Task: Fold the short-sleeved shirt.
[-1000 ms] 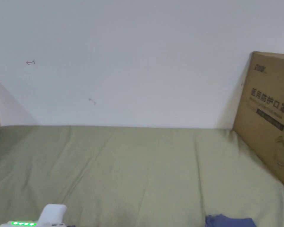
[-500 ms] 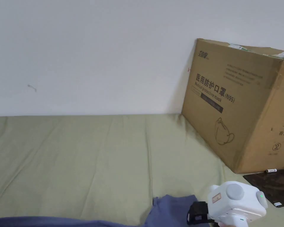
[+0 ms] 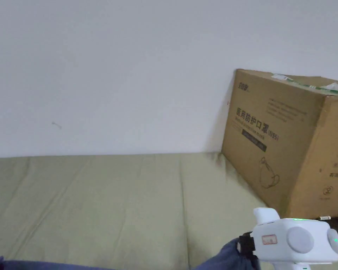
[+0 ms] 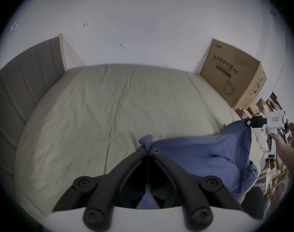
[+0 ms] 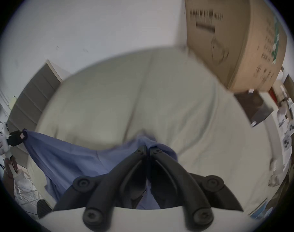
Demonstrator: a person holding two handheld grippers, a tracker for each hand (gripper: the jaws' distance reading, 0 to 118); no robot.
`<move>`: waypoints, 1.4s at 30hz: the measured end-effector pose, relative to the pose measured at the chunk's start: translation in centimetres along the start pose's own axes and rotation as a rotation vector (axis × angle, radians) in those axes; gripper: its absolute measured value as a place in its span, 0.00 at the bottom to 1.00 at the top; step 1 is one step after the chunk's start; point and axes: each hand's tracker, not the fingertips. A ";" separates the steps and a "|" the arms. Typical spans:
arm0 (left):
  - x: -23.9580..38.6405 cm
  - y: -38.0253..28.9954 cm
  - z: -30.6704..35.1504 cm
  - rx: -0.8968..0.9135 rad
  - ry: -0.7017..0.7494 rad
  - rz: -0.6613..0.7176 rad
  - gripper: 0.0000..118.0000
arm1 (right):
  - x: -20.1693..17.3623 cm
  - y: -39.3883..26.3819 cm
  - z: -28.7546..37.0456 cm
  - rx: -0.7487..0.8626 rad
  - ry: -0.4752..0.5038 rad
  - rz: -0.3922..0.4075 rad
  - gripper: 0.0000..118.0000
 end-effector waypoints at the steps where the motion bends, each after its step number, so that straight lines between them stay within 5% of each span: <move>1: -0.7 0.7 0.8 0.022 -0.017 0.004 0.01 | 0.2 1.0 2.2 0.035 0.005 0.002 0.01; 5: 0.3 4.1 6.7 0.113 -0.044 -0.029 0.01 | 0.7 4.1 10.7 0.176 0.030 -0.047 0.01; 10: 0.7 8.7 13.3 0.228 -0.081 -0.001 0.01 | -3.3 7.1 21.0 0.390 0.004 0.090 0.01; 17: 2.2 14.8 17.5 0.333 -0.028 -0.068 0.01 | -7.8 13.6 28.2 0.512 -0.051 0.160 0.01; 24: 3.4 20.5 17.4 0.359 0.009 -0.054 0.01 | -8.7 22.1 28.5 0.532 -0.104 0.162 0.01; 42: 2.4 36.2 5.1 0.566 0.152 -0.035 0.01 | -11.0 38.5 21.8 0.747 -0.232 0.133 0.01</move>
